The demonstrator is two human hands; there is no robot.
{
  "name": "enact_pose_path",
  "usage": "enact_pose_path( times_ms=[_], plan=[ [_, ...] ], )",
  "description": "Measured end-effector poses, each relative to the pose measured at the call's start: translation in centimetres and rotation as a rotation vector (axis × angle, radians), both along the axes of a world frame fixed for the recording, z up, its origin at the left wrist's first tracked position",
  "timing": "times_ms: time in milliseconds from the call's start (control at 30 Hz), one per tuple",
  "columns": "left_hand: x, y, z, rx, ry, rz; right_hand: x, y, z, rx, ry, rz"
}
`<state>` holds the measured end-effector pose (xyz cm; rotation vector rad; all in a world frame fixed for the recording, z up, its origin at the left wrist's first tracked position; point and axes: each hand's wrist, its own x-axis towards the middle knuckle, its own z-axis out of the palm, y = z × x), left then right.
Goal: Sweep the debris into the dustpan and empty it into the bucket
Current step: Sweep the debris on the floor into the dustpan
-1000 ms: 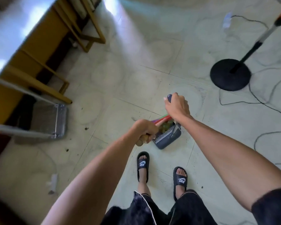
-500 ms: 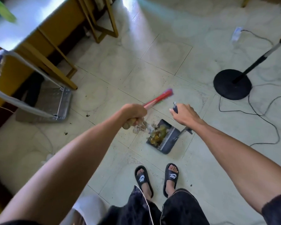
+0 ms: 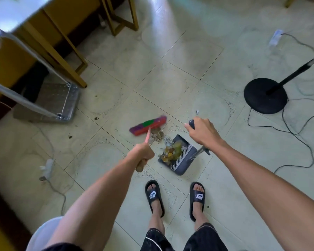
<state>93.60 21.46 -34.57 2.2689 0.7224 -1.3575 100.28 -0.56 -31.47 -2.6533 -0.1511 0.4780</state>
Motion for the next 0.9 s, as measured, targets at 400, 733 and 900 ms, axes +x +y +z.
enact_pose_path(
  times_ms=[400,733,900],
  plan=[
    [-0.9,-8.9,9.1,-0.256,0.360,-0.111,-2.6,-1.5,1.8,0.080,-0.004,-0.157],
    [4.1,-14.0,17.5,-0.131,0.179,-0.407,-4.9,-11.3,2.9,0.058,-0.004,-0.363],
    [10.5,-15.7,20.7,-0.107,0.068,-0.458,-3.6,-12.6,3.2,0.106,-0.024,-0.478]
  ],
)
